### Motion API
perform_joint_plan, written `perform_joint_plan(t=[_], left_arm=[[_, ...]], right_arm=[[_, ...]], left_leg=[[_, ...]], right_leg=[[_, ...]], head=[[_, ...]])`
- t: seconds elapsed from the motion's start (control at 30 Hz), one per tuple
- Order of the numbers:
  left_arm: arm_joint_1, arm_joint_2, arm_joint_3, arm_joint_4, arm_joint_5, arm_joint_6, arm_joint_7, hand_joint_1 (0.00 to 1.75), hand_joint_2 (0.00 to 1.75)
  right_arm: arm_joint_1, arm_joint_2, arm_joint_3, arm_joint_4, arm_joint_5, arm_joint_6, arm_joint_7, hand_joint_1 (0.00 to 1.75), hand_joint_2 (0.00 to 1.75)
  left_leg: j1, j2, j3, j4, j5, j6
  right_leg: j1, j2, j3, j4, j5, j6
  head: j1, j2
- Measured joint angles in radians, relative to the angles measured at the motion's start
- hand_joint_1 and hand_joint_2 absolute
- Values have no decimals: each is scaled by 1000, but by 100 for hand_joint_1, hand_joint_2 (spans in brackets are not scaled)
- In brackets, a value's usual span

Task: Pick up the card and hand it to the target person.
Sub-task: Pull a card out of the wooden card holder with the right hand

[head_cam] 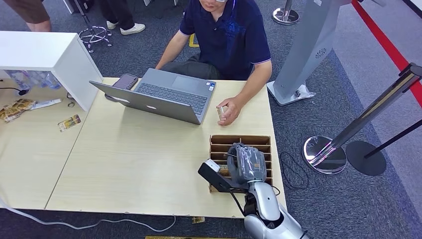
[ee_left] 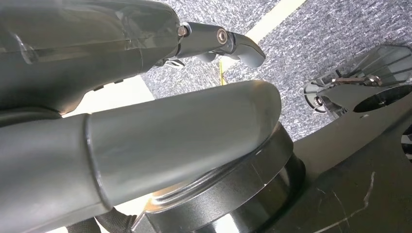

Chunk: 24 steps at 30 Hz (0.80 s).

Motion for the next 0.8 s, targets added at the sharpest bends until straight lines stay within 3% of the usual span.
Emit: perform_joint_plan(t=[0.8], left_arm=[[17,0,0,0,15,6,-25,0,0]], right_arm=[[12,-72,-20,-288,122,-46,9,126,175]], left_leg=[[0,0,0,0,0,0]], right_leg=[[0,0,0,0,0,0]], head=[[0,0]])
